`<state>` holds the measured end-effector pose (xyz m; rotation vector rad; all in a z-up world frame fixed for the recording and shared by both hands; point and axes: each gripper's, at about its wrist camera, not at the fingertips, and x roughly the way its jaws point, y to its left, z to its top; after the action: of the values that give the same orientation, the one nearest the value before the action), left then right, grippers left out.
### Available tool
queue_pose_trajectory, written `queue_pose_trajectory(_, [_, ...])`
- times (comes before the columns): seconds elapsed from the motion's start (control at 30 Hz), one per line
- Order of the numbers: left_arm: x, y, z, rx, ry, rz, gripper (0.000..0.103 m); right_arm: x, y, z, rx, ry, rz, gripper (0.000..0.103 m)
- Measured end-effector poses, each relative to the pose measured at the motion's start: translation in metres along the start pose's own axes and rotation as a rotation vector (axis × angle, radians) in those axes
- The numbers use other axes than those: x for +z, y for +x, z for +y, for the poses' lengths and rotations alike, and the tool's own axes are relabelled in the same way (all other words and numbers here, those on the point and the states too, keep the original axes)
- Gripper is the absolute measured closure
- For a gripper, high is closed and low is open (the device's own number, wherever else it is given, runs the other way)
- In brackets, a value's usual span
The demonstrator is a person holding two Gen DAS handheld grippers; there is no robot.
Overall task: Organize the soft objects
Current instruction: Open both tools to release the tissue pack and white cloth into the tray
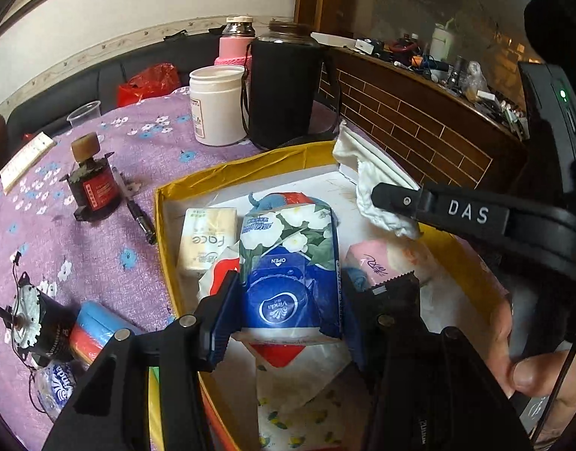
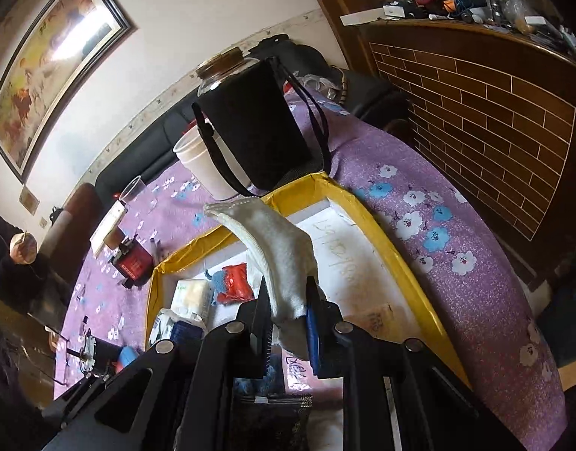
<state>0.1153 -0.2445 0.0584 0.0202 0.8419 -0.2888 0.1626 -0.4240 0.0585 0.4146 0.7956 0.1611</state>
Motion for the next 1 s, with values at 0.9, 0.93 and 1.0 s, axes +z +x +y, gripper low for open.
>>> queue_pose_trajectory(0.9, [0.000, -0.022, -0.013, 0.006, 0.028, -0.115, 0.028, 0.005, -0.029, 0.015, -0.057, -0.073, -0.176, 0.034])
queue_pose_trajectory(0.93, [0.001, -0.023, -0.013, 0.003, 0.027, -0.118, 0.026, 0.006, -0.031, 0.014, -0.046, -0.066, -0.185, 0.034])
queue_pose_trajectory(1.0, [0.001, -0.028, -0.014, 0.010, 0.028, -0.129, 0.025, 0.007, -0.035, 0.012, -0.030, -0.054, -0.201, 0.034])
